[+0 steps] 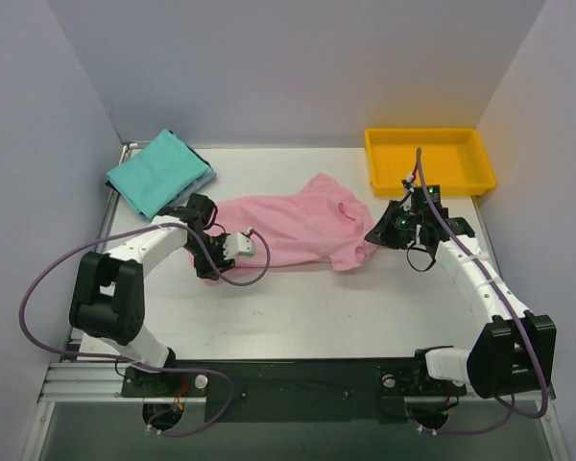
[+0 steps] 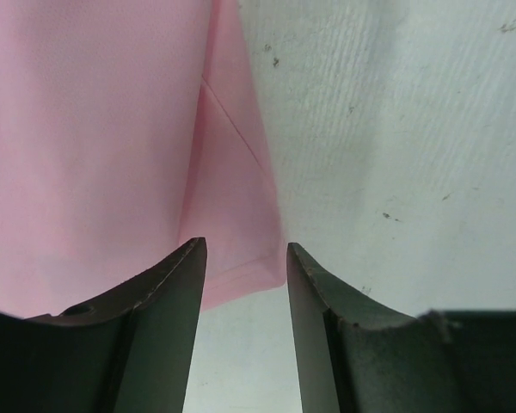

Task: Fold and stack the t-shirts
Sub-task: Flatten out the tshirt

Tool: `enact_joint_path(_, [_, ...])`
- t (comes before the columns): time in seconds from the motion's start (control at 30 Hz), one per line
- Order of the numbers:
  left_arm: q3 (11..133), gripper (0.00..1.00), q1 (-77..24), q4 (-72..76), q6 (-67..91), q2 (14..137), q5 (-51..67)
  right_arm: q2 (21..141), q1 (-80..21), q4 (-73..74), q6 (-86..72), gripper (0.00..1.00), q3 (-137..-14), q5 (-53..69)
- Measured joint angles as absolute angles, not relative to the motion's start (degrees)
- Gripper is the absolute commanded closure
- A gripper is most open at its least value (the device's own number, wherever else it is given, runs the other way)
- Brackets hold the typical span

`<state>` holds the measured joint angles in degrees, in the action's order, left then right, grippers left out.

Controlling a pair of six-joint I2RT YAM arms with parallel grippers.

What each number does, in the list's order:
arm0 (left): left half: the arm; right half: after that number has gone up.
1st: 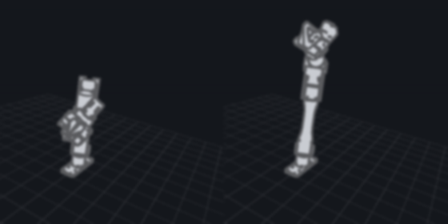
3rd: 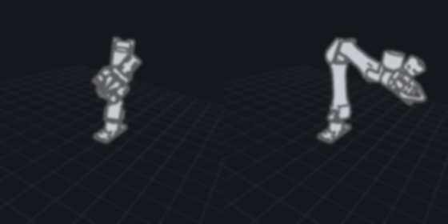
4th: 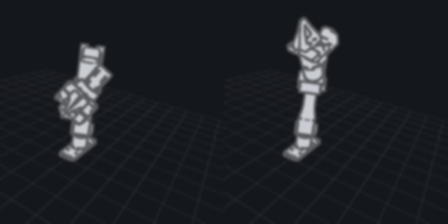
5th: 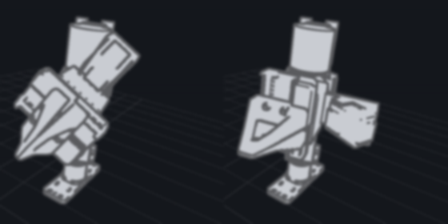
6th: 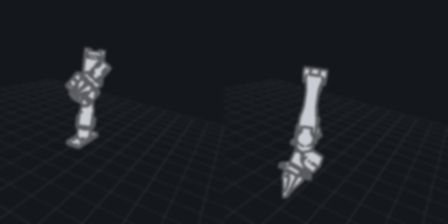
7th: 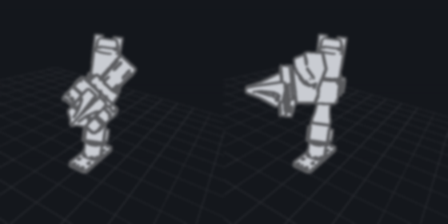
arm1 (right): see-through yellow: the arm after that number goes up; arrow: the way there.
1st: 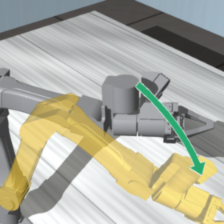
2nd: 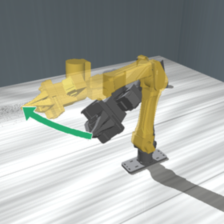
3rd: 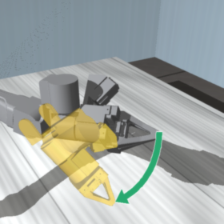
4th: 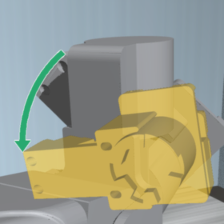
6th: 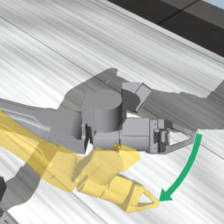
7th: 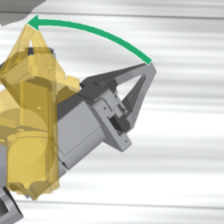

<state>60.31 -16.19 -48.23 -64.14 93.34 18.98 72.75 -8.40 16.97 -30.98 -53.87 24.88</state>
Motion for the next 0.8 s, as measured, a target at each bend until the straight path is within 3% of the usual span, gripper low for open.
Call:
enact_joint_path(0.27, [54.4,0.49,-17.2,-48.3,-63.0,82.0,22.4,71.9,-6.8,17.2,-30.4,1.00,-53.5,24.8])
enact_joint_path(0.8, [49.8,0.46,-24.0,-39.3,-55.7,89.6,17.9,71.9,-6.7,17.8,-29.7,1.00,-53.5,24.7])
